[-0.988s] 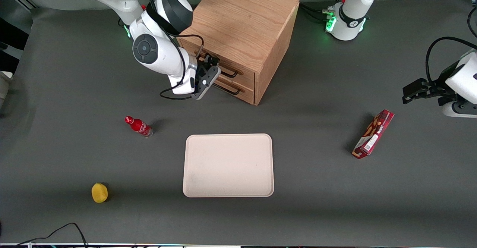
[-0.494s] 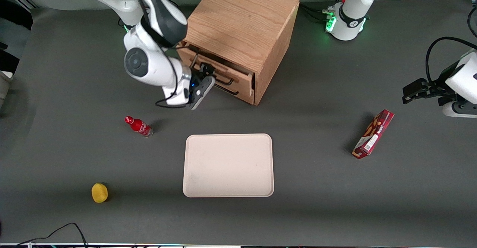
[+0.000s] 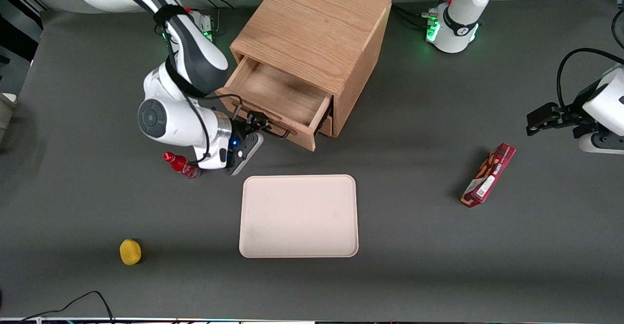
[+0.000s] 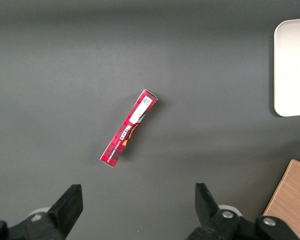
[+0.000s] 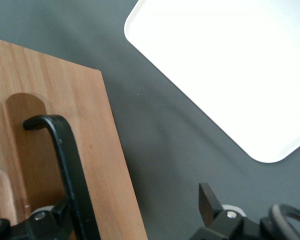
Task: Open upper drawer
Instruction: 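Pull the upper drawer out of the cabinet with the right gripper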
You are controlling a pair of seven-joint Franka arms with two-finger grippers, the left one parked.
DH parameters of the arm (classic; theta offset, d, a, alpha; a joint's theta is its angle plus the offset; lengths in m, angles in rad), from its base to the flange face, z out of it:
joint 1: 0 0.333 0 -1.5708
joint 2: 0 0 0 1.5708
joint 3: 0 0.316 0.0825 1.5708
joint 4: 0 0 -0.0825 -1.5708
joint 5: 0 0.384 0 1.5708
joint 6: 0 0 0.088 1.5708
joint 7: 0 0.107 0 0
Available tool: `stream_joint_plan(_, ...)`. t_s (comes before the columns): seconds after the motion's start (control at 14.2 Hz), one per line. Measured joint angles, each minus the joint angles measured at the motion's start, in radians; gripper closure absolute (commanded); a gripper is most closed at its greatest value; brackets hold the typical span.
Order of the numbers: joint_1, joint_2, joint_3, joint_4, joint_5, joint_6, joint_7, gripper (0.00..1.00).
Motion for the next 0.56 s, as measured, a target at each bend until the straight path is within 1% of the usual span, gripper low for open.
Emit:
stream_joint_plan(0.28,-0.001,0.069,-0.05,0.115,-0.012,-0.057,-0.038,0.0)
stream_joint_plan(0.56,-0.002,0.118,-0.105,0.186,-0.015,-0.083,-0.104,0.0)
